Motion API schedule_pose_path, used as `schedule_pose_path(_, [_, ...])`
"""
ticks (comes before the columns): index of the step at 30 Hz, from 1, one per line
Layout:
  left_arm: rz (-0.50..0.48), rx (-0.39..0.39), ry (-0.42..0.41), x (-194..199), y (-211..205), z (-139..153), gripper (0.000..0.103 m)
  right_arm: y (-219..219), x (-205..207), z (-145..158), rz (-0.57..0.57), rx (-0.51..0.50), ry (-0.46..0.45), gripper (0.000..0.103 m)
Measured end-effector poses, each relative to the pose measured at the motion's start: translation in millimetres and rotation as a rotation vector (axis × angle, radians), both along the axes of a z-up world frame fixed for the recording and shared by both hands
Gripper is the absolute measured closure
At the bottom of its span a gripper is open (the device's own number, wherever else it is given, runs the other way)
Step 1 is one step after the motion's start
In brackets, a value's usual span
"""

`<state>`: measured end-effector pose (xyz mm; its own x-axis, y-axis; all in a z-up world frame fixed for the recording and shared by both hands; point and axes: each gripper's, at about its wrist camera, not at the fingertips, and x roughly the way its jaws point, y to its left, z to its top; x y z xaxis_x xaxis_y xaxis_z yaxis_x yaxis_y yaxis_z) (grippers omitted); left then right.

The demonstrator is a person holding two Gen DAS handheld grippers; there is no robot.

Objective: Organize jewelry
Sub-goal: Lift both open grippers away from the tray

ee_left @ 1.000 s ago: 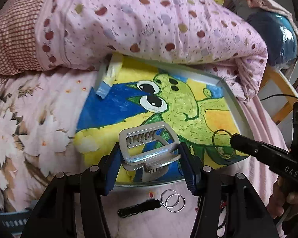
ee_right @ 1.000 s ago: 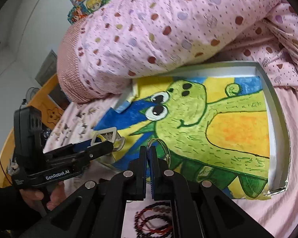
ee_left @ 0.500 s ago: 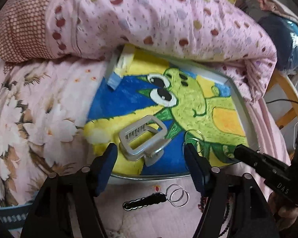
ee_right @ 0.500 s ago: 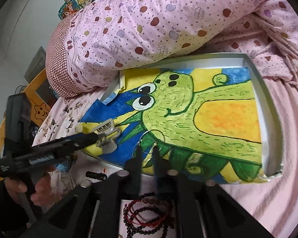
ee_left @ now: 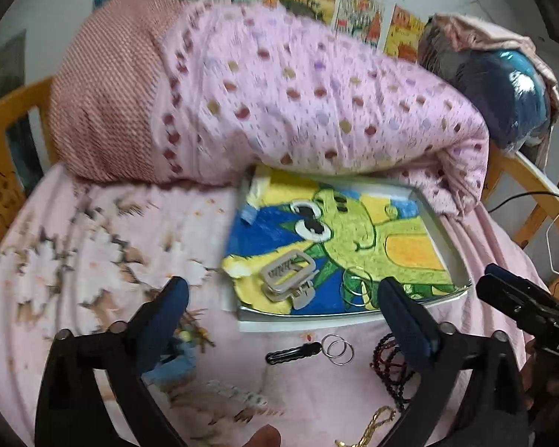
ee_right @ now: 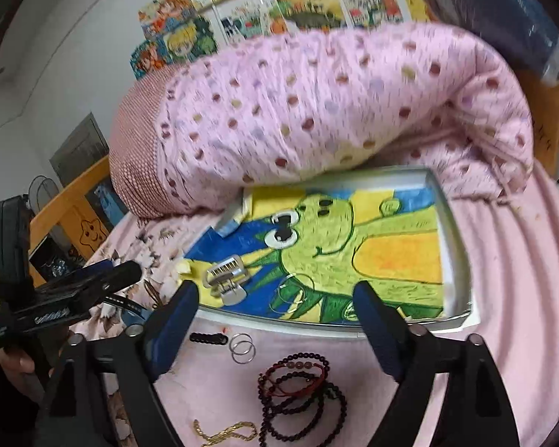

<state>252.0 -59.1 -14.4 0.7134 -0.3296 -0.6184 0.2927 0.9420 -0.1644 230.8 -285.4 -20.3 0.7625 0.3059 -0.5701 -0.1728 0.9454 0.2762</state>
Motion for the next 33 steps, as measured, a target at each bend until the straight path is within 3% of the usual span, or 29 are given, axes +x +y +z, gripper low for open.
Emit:
schedule_pose_path(11, [0.027,-0.013,-0.111,-75.7,28.0,26.9,0.003,27.9,-71.2,37.1,0.016,-0.169,-0.184,0.001])
schedule_pose_path(17, [0.021,-0.001,-0.146,-115.0,37.6,33.2,0.003,42.8,-110.4,40.6,0.026,-0.244,-0.243,0.000])
schedule_pose_path(24, [-0.034,0.060,-0.101,-145.9,33.3,12.5,0.003,39.8,-134.4,22.7,-0.006,-0.272,-0.195,0.000])
schedule_pose_path(33, [-0.194,0.166,0.028,-147.7,0.0,-34.8,0.003,12.7,-134.6,-15.4,-0.060,-0.252,-0.030,0.000])
